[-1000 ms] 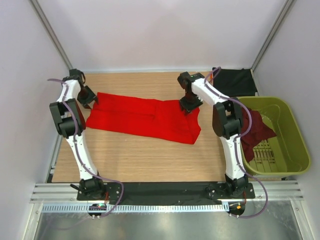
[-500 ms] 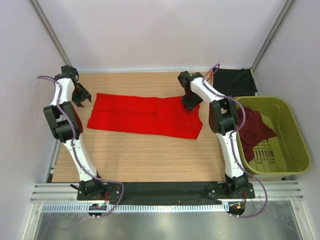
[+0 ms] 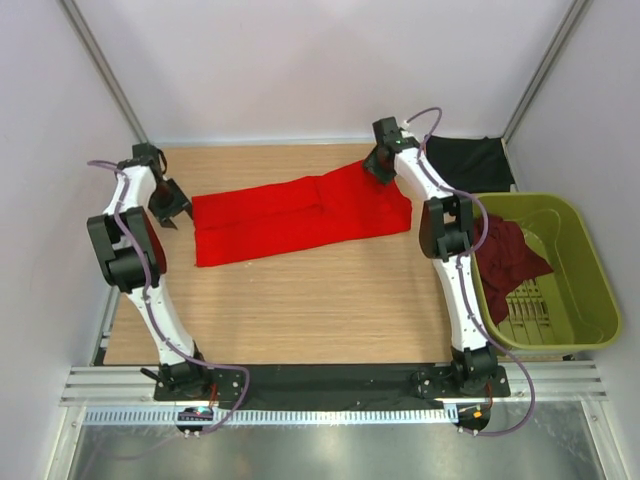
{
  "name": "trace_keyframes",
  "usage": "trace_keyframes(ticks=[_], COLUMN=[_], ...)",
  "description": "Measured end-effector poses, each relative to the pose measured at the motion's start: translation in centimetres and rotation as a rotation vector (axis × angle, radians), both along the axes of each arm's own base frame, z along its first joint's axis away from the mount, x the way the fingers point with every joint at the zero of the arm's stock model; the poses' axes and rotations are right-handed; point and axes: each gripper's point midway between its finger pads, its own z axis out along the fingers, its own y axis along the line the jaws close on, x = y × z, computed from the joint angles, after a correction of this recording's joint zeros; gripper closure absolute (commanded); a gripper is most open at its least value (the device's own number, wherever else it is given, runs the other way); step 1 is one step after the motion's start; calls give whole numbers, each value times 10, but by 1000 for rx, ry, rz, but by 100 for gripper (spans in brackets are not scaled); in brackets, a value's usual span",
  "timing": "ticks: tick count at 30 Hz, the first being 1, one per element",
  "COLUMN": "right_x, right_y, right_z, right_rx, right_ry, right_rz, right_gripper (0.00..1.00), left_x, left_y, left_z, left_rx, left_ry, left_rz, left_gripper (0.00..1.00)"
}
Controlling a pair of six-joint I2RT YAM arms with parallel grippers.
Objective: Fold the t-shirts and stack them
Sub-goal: Fold the tshirt
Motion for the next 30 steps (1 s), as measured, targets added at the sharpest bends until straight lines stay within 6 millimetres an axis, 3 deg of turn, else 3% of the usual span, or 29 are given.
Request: trace_keyframes(ticks=[5,8,14,18,21,24,30], right_x=[22,20,6,-11,-30,-52,-104], right_y=[14,18,20,19,16,10,-2], right_z=[20,37,98,141,157,143,76], right_rx=[8,15,48,71,96,109,52], right_ry=[-118,-147,-216,-257,-234,-139,158], right_rz=[112,145,175,180,146,83,-65], right_gripper=[41,40,40,42,46,52,52], left_x=[-7,-16,-38,-41,-41,-44,-58], left_y=[-10,-14,-24,-25,-24,-20,-3], left_z=[-19,-30,-51,-50,-51,-51,-52], left_rx=[-52,-69,-107,-110,-103,-81,13], left_ry=[41,66,130,124,129,142,210], left_rz=[-42,-49,-54,-54,-50,-40,-6], left_gripper=[49,49,50,54,57,55,52])
